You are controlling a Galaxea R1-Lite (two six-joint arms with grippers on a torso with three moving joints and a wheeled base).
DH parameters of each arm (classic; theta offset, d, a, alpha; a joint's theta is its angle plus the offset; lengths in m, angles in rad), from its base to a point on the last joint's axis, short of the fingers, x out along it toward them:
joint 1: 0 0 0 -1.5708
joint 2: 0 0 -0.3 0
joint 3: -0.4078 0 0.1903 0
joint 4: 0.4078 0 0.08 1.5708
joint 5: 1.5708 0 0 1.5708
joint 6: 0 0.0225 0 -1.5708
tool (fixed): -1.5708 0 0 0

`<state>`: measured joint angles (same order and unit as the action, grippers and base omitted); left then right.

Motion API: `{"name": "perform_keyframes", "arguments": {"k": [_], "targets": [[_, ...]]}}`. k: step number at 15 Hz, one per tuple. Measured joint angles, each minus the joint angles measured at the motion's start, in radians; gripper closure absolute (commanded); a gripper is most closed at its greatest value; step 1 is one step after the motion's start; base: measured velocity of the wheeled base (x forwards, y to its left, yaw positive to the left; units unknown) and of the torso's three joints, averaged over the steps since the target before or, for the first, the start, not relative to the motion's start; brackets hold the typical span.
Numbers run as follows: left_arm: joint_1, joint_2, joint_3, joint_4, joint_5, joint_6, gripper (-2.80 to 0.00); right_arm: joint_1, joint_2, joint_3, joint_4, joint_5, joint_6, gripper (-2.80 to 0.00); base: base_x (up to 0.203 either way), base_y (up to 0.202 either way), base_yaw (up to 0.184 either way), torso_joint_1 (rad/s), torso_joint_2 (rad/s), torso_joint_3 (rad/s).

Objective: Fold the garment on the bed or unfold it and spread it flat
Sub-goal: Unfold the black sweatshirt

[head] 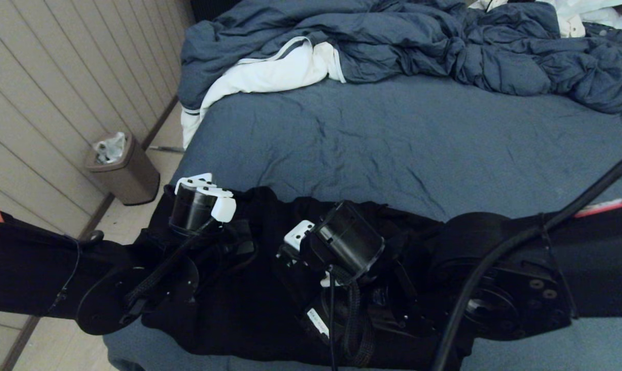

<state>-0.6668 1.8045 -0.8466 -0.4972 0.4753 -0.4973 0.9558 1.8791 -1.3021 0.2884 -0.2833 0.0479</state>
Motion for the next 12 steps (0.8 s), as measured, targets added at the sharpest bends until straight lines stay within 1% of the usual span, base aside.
{"name": "perform_keyframes", "arguments": {"k": [6, 8, 12], "targets": [[0.0, 0.007, 0.001, -0.021, 0.002, 0.001, 0.0, 0.005, -0.005, 0.016, -0.021, -0.001, -0.004, -2.8, 0.0, 0.0, 0.0, 0.0, 0.0, 0.0], [0.0, 0.008, 0.001, -0.022, 0.002, 0.002, 0.0, 0.006, -0.009, 0.029, -0.076, -0.001, -0.023, -2.8, 0.0, 0.0, 0.0, 0.0, 0.0, 0.0], [0.0, 0.011, 0.002, -0.022, 0.002, 0.002, 0.0, 0.011, -0.013, 0.051, -0.097, -0.006, -0.048, -2.8, 0.0, 0.0, 0.0, 0.0, 0.0, 0.0]]}}
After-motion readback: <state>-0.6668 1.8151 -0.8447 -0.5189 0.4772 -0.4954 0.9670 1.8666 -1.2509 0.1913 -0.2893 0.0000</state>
